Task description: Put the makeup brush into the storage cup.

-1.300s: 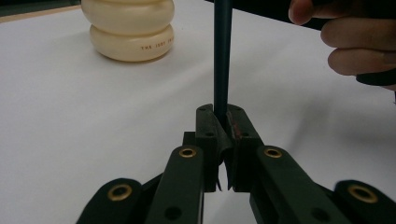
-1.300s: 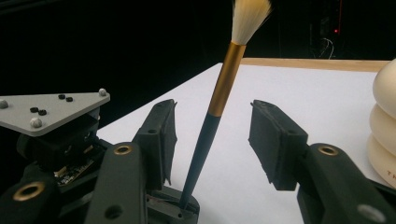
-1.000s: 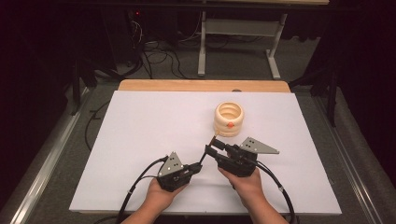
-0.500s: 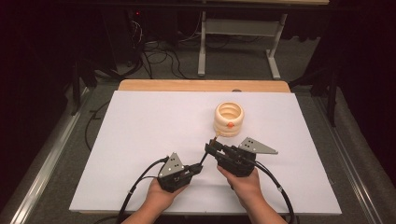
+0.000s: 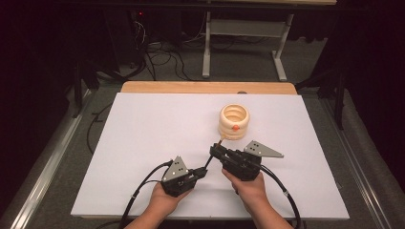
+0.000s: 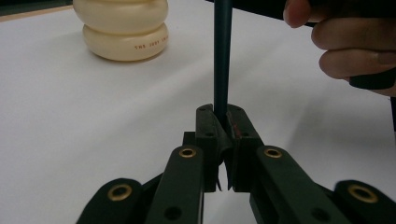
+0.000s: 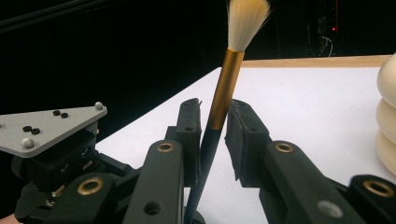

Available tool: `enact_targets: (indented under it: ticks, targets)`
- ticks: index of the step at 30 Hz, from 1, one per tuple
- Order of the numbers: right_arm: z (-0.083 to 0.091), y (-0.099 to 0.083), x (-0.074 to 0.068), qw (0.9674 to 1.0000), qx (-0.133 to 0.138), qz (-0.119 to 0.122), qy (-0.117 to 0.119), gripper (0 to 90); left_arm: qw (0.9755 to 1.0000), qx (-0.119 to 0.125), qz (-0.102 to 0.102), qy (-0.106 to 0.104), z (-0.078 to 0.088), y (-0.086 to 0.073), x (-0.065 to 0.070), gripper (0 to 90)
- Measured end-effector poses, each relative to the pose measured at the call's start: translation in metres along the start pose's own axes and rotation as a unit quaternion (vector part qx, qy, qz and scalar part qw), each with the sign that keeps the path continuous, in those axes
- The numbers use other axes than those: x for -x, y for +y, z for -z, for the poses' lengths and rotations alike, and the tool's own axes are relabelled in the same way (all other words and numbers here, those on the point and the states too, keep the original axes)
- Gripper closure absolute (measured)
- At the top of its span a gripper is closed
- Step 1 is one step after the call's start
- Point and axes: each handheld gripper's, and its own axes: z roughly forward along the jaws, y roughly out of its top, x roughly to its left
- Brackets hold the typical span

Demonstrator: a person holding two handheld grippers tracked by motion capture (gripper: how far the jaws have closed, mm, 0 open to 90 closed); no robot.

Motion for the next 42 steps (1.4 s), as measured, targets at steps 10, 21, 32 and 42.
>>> enact_targets:
  ticks: [10, 21, 32, 42]
  targets:
    - [-0.0002, -0.0005, -0.0003, 1.0000, 0.000, -0.002, 0.001, 81.7, 1.0000, -0.001, 0.001, 0.000, -0.0002, 0.0000, 0.0000, 85.3]
    - [-0.0003, -0.0003, -0.0003, 0.9999, 0.000, -0.008, 0.008, 83.3, 1.0000, -0.005, 0.001, 0.002, -0.0001, 0.0004, 0.0002, 85.0]
    - [-0.0001, -0.0001, -0.0012, 0.9997, -0.001, -0.009, 0.021, 84.8, 1.0000, -0.008, -0.002, 0.003, -0.0005, 0.0004, 0.0004, 84.6]
    - [0.0009, 0.0006, -0.0020, 0.9997, 0.002, -0.007, 0.024, 85.4, 0.9999, -0.010, -0.002, 0.003, -0.0008, 0.0004, 0.0004, 79.3]
